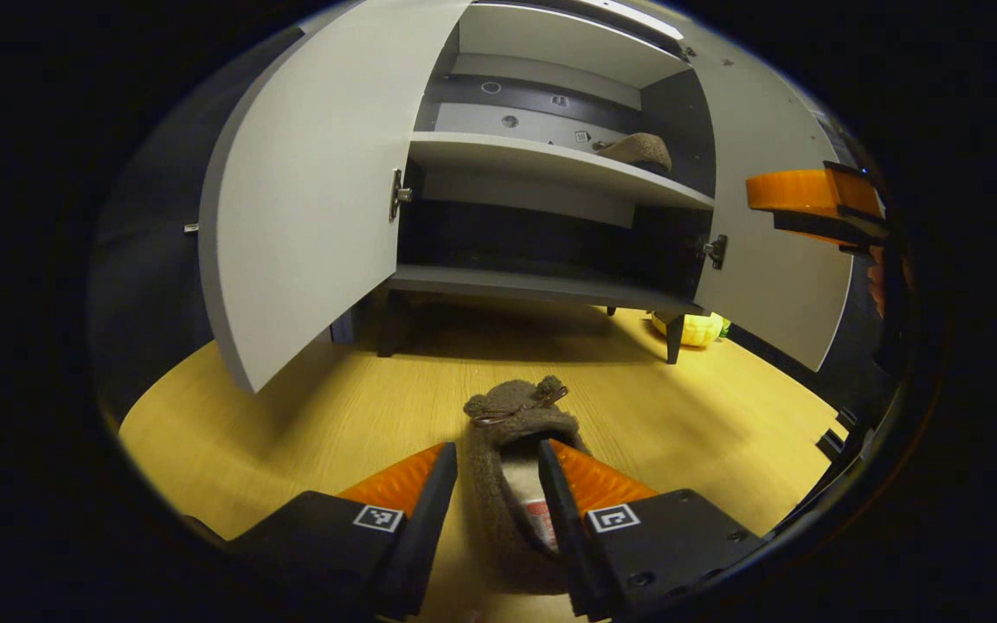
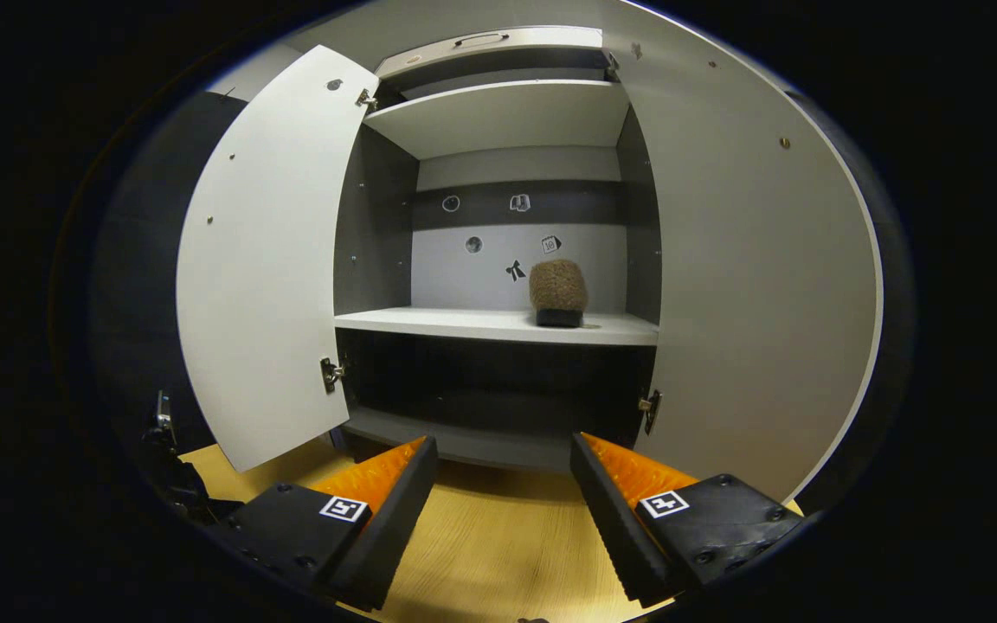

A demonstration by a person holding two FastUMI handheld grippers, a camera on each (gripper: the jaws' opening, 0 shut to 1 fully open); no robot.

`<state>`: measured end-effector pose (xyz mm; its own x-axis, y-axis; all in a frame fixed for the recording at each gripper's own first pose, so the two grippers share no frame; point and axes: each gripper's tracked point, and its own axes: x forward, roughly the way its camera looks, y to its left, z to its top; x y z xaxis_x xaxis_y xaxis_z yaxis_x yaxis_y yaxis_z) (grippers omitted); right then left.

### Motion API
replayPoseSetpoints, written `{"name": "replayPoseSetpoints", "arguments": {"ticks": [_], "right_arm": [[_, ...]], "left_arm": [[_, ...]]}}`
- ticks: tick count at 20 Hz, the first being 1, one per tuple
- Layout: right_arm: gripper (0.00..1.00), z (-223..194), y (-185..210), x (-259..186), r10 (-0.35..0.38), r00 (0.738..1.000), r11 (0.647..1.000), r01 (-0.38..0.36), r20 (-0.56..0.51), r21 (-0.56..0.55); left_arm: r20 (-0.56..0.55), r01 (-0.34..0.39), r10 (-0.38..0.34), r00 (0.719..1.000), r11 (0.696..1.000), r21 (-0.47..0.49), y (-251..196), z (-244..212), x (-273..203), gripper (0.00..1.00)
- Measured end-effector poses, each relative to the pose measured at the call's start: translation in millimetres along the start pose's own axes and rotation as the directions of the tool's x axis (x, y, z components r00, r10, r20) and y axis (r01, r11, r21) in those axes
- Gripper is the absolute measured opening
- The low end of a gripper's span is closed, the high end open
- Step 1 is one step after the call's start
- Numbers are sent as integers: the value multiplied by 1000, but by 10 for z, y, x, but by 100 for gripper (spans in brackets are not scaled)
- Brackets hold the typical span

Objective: Grab one shoe with the right hand and put it into the shoe cabinet, grab the other shoe with the left hand and put it into the shoe cabinet; then close the right door with the right hand and the left door with the left hand.

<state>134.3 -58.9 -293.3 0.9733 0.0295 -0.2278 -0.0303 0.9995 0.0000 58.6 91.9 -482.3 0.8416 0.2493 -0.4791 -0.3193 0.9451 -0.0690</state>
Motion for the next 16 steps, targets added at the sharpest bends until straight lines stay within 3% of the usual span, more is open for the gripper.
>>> {"name": "replayPoseSetpoints", "arguments": {"ticks": [1,2,3,4,5,12,14,15,16], "right_arm": [[98,-44,14,16,6,1000,1000,-6,-13,1],[98,-71,22,29,9,1000,1000,-9,-22,-3],[98,-86,13,49,11,1000,1000,-11,-27,-11],[98,-98,12,65,14,999,1000,-15,-31,-19],[98,-105,5,88,16,999,999,-17,-35,-28],[98,-203,-108,366,10,998,999,-13,-68,-48],[98,-262,-119,443,11,996,999,-15,-85,-44],[98,-275,-113,484,14,996,999,-18,-92,-44],[98,-279,-113,522,15,995,999,-20,-96,-47]], "left_arm": [[-11,-3,3,1000,1000,5,25,-28,54,49],[-21,-11,11,1000,1000,8,64,-59,111,51],[-34,-8,8,999,1000,3,75,-86,174,45],[-44,-3,3,999,1000,-11,73,-105,232,48],[-52,4,-5,999,1000,-25,65,-120,286,38],[-84,2,-1,996,1000,13,123,-122,631,32],[-88,3,1,996,999,50,164,-102,697,24],[-92,7,-1,996,998,61,176,-94,715,13],[-95,14,-8,995,998,65,174,-93,725,10]]}}
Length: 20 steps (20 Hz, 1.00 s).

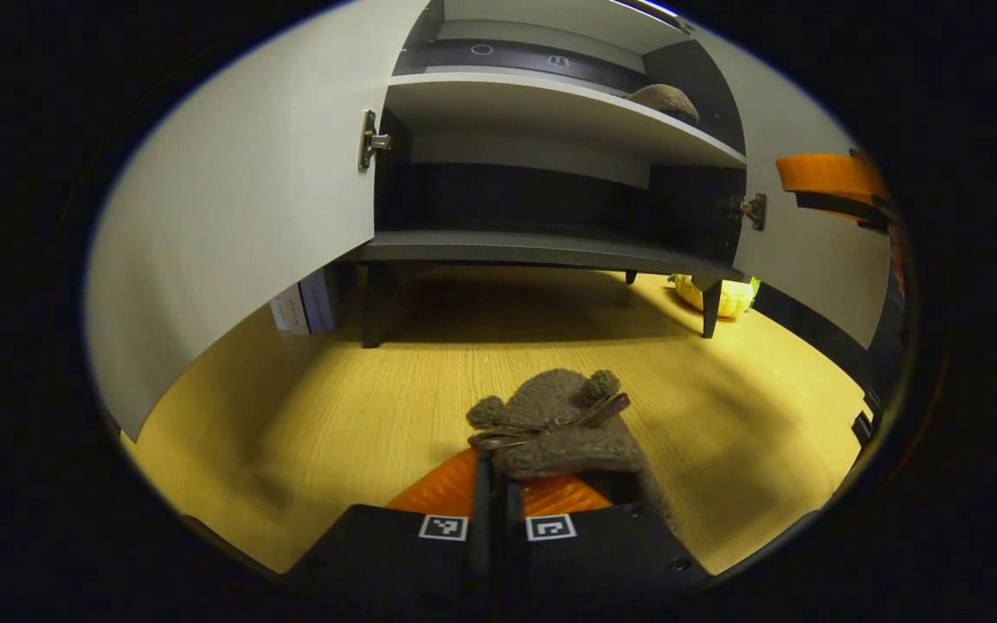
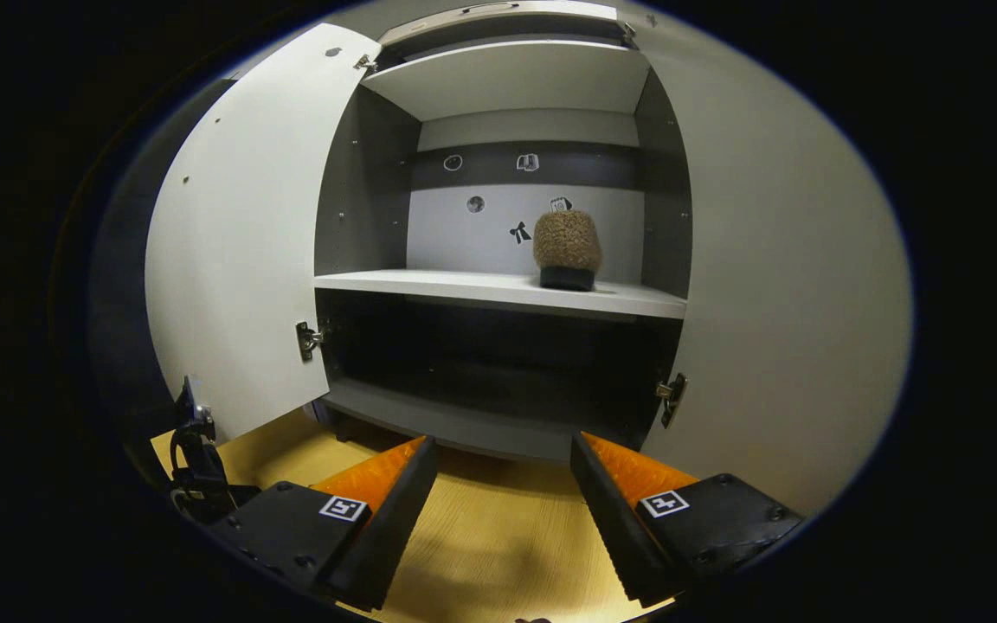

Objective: Grab one shoe with the right hand and put it into the shoe cabinet, grab the other shoe with the left hand and put it into the shoe cabinet; then close the right door with the right hand and the left door with the left hand.

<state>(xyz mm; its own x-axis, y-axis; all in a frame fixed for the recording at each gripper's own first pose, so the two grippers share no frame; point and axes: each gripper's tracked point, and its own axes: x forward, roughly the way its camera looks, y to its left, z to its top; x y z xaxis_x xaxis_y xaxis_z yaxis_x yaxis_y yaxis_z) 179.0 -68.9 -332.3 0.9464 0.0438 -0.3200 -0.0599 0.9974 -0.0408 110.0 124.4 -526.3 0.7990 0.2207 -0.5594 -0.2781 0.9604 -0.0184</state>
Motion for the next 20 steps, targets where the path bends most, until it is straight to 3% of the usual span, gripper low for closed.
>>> {"name": "replayPoseSetpoints", "arguments": {"ticks": [5,8,14,20], "right_arm": [[98,22,53,140,18,1000,1000,-18,-12,-17],[98,66,92,194,39,999,998,-40,-19,-55],[98,305,107,211,62,997,997,-63,-35,-43],[98,631,34,203,68,997,997,-69,-28,-19]], "left_arm": [[-24,6,-6,1000,1000,1,-30,115,-105,6],[20,6,-6,1000,1000,26,-103,500,-356,6],[133,-77,68,989,995,66,-157,1628,-1090,6],[244,-76,63,968,996,44,-320,2898,-1551,6]]}}
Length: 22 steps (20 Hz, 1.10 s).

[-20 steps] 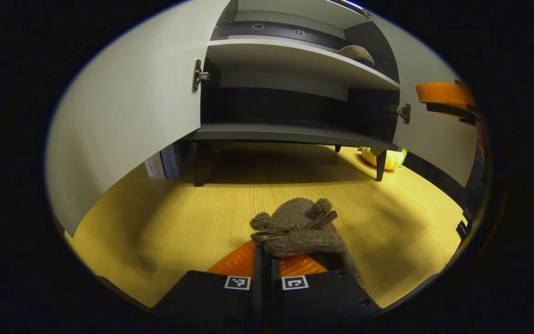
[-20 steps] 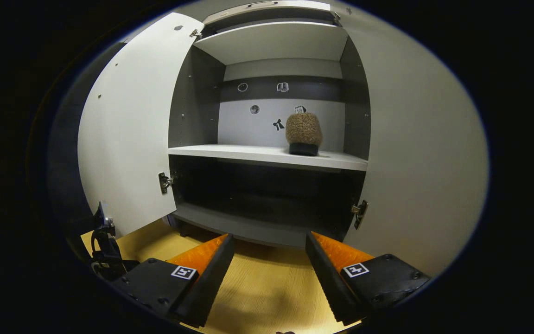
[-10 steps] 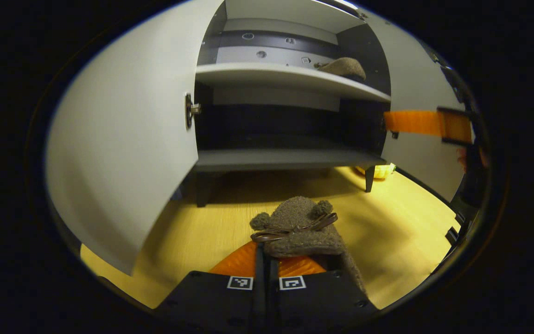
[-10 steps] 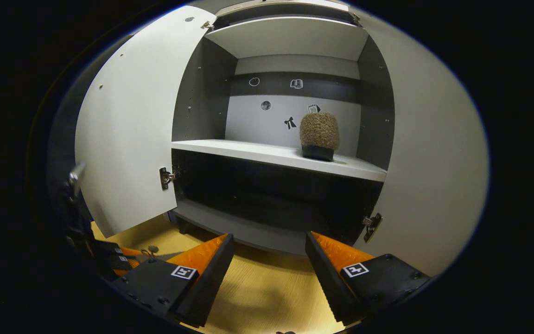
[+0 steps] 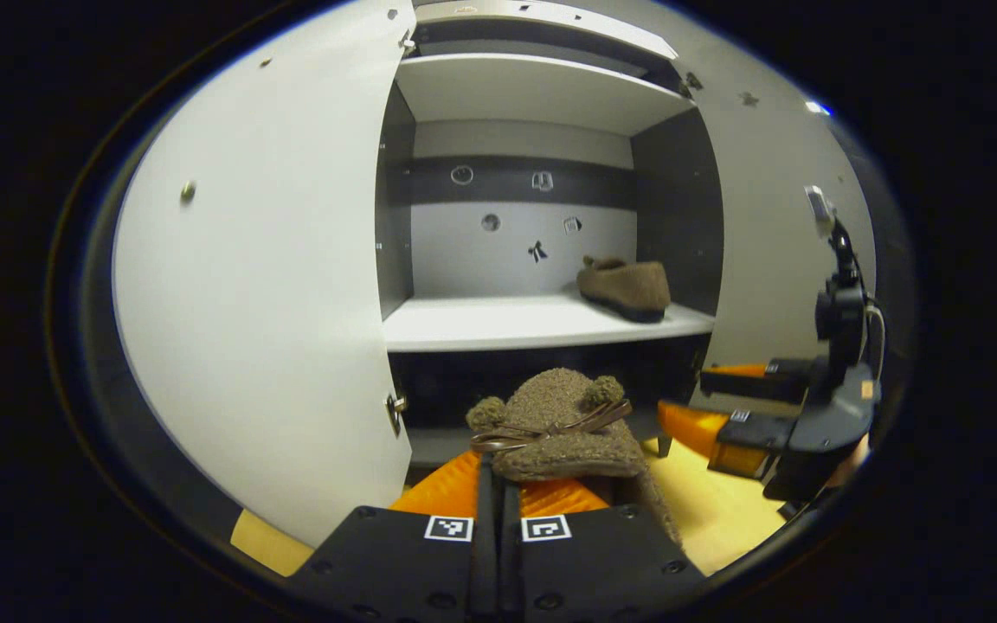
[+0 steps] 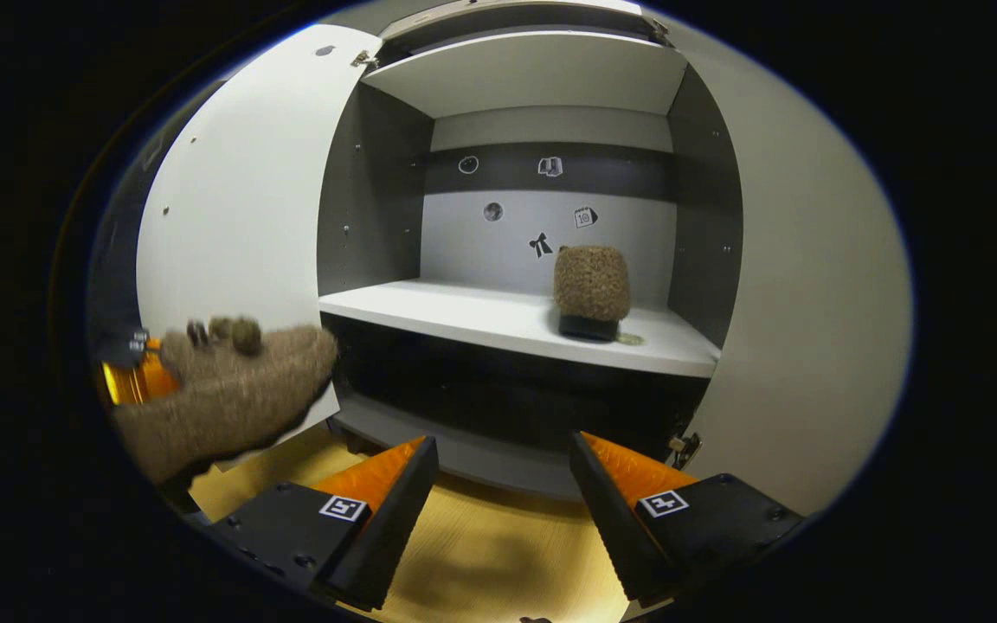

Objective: Grab one shoe with the right hand and put it into the shoe cabinet, grab the other shoe with the left hand and put it into the shoe cabinet; then close the right door with the right hand and the left door with the left hand.

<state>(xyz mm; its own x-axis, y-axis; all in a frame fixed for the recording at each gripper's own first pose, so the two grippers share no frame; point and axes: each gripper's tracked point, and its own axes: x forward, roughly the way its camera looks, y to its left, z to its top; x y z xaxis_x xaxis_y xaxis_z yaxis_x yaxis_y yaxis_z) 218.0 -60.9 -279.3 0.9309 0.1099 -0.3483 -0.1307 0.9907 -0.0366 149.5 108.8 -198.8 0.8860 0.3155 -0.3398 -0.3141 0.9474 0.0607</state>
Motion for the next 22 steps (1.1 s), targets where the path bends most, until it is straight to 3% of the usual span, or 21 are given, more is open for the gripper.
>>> {"name": "replayPoseSetpoints", "arguments": {"ticks": [4,7,13,16,22], "right_arm": [[98,125,76,-64,40,999,997,-40,0,67],[98,207,118,-122,75,997,992,-75,4,98],[98,213,277,-214,202,979,977,-201,-8,69],[98,243,313,-261,227,974,968,-225,-4,110],[100,250,381,-166,265,964,954,-258,-23,155]], "left_arm": [[75,-12,10,997,999,31,-54,752,185,6],[114,37,-39,993,999,16,-190,1184,429,6],[142,-10,6,990,1000,29,-42,1733,998,6],[141,-8,2,990,999,46,24,1938,1297,6],[116,26,-24,993,999,-20,207,2135,2089,6]]}}
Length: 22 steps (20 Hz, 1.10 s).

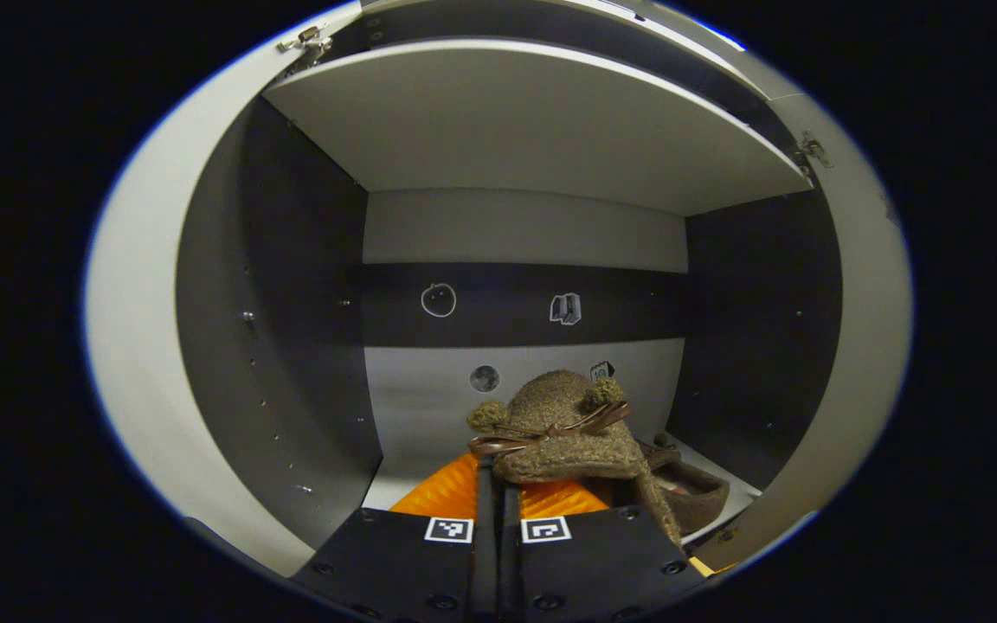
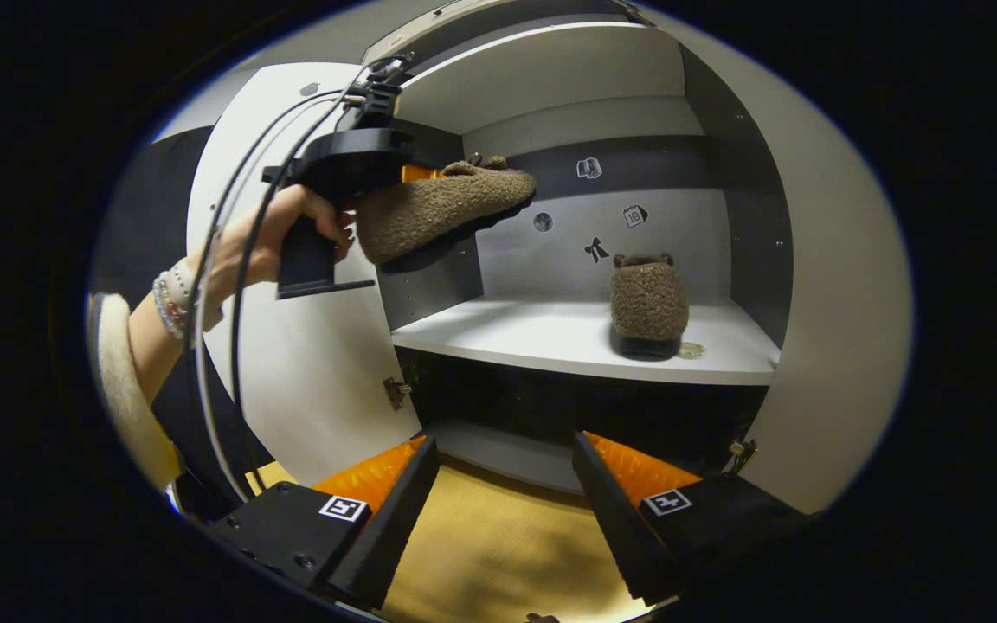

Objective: Grab one shoe with the right hand and put it into the shoe cabinet, grab the other shoe with the left hand and put it into the shoe cabinet; then close the right door with the right hand and the left door with the left hand.

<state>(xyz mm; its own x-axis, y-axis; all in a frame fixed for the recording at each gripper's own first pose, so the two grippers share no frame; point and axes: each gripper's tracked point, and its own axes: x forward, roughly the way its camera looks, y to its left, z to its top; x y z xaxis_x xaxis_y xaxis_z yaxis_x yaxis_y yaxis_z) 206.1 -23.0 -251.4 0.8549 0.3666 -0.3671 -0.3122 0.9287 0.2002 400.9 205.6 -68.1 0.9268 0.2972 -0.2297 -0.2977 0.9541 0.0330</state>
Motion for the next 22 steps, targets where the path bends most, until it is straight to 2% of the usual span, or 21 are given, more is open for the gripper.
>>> {"name": "replayPoseSetpoints", "arguments": {"ticks": [8,12,22], "right_arm": [[100,-58,78,7,21,1000,999,-20,-22,31],[100,-115,74,19,23,999,999,-21,-43,42],[98,-155,-89,75,0,998,996,4,-57,84]], "left_arm": [[-105,-10,7,994,1000,-29,42,-433,665,6],[-214,-8,4,977,1000,-18,34,-749,885,6],[-344,-39,46,938,999,27,40,-1213,1141,6]]}}
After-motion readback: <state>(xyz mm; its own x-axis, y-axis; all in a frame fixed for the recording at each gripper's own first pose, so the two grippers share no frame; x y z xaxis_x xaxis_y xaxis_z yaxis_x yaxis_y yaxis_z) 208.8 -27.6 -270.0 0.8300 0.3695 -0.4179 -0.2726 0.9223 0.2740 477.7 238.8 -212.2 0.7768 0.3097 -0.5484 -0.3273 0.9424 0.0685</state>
